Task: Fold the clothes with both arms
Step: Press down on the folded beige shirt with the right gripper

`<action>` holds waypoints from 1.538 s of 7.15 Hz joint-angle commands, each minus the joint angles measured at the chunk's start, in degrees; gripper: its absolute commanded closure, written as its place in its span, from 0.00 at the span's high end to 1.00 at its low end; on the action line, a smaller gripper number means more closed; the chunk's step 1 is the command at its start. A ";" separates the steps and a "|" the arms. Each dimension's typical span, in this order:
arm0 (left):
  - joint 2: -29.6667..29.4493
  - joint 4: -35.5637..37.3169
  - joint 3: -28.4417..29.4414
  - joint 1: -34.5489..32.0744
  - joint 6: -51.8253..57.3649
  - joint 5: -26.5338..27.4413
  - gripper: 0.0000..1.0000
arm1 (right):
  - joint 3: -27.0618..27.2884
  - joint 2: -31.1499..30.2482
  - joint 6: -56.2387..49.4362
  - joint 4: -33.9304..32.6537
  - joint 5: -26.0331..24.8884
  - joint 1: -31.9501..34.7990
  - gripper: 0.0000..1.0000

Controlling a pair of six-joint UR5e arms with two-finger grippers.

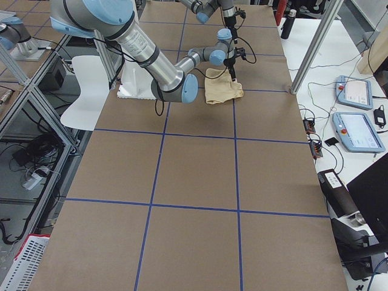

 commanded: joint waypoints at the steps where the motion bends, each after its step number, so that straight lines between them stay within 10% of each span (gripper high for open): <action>1: -0.15 0.00 0.25 0.02 0.00 -0.01 0.99 | 0.16 -0.40 -0.18 -1.02 0.82 -0.13 0.99; 11: -0.07 -0.53 1.13 -0.15 0.00 0.08 0.99 | -8.46 3.37 -2.29 4.34 -2.36 2.85 0.99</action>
